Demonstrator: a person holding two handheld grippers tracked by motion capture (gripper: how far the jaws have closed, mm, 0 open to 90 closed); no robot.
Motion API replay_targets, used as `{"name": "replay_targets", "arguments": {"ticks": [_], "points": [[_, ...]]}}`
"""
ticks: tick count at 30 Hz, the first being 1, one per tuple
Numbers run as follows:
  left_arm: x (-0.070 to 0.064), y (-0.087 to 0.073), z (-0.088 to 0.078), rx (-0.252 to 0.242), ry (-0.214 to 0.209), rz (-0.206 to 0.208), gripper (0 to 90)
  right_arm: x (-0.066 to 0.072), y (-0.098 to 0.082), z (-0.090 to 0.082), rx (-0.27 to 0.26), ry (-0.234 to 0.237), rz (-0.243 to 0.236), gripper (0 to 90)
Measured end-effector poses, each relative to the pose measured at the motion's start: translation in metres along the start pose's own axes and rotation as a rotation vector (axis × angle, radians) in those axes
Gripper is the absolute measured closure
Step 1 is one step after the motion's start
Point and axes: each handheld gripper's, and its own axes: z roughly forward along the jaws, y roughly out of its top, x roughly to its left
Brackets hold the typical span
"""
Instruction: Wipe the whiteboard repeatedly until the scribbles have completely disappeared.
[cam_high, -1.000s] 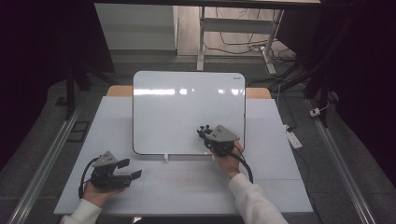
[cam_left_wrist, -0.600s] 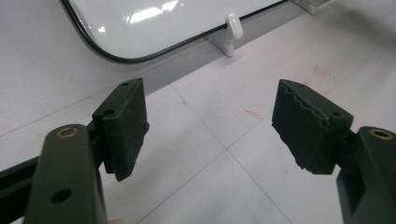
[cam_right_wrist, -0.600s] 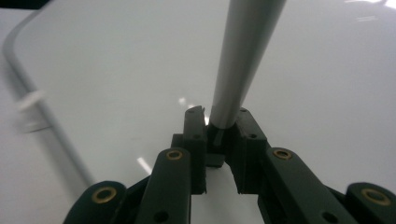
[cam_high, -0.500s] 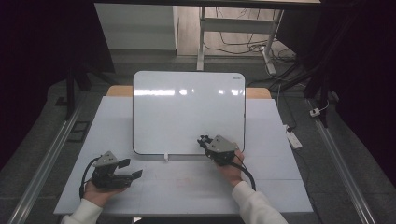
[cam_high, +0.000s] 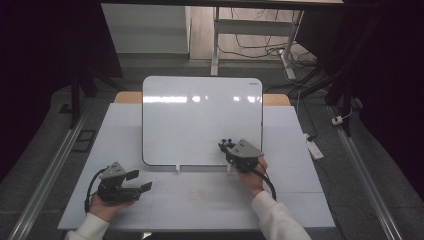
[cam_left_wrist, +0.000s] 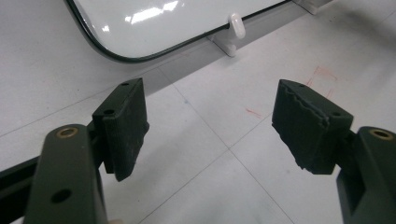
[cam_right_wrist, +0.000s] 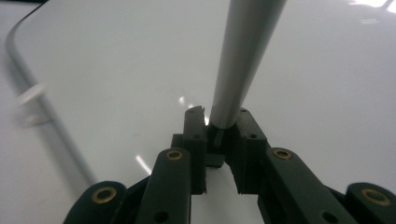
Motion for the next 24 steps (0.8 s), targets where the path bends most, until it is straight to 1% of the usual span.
{"name": "replay_targets", "arguments": {"ticks": [2,3,5,6,7,8,9,11,12,14,15,17,18,19,21,22,23,24], "points": [[0.000,0.000,0.000,-0.001,0.000,0.000,27.5,-0.009,0.001,-0.001,-0.009,-0.009,0.048,77.9],[0.000,0.000,0.000,-0.001,-0.001,0.000,27.5,-0.008,0.000,-0.001,-0.009,-0.007,0.051,78.0],[0.001,0.000,0.000,0.000,-0.002,-0.002,27.6,-0.001,-0.002,0.000,0.005,0.046,0.044,78.0],[0.001,0.000,0.000,0.001,-0.002,-0.001,27.5,0.004,-0.003,0.000,0.009,0.063,0.031,78.0],[0.001,0.000,0.001,0.002,-0.001,0.000,27.6,0.008,-0.004,0.000,0.010,0.064,0.004,78.0],[0.000,0.000,0.001,0.002,-0.001,0.000,27.5,0.007,-0.004,0.000,0.013,0.063,0.001,78.0],[0.000,0.000,0.001,0.003,0.000,0.002,27.5,0.005,-0.003,0.001,0.001,0.054,0.018,78.0],[-0.001,0.000,0.001,0.002,-0.001,0.007,27.5,-0.003,0.001,0.002,-0.010,0.010,0.032,78.0],[-0.001,0.001,0.001,0.001,-0.001,0.006,27.5,-0.008,0.004,0.003,-0.021,-0.002,0.054,78.0],[-0.001,0.000,0.000,-0.001,0.000,0.002,27.5,-0.007,0.005,0.006,-0.027,-0.004,0.061,77.9],[0.000,0.000,0.000,0.000,0.000,0.001,27.5,-0.003,0.005,0.008,-0.025,0.018,0.053,78.0],[0.001,0.000,0.000,-0.002,0.001,-0.005,27.5,0.008,0.004,0.011,-0.011,0.062,0.006,78.0],[0.002,-0.001,0.000,0.000,0.002,-0.005,27.6,0.010,0.005,0.011,-0.004,0.056,-0.018,78.0],[0.001,0.000,0.000,0.001,0.001,-0.004,27.6,0.007,0.006,0.011,-0.004,0.053,-0.007,77.9],[0.000,0.000,0.000,0.000,0.000,0.003,27.6,-0.003,0.007,0.009,-0.024,0.003,0.043,77.9],[0.000,0.000,0.000,-0.001,0.001,0.004,27.5,-0.007,0.008,0.008,-0.024,-0.012,0.057,77.9],[0.000,0.000,0.000,-0.001,0.000,0.003,27.6,-0.008,0.009,0.008,-0.024,-0.009,0.061,77.9],[0.001,0.000,0.000,-0.001,-0.001,0.002,27.6,-0.004,0.009,0.009,-0.014,0.000,0.042,77.9]]}}
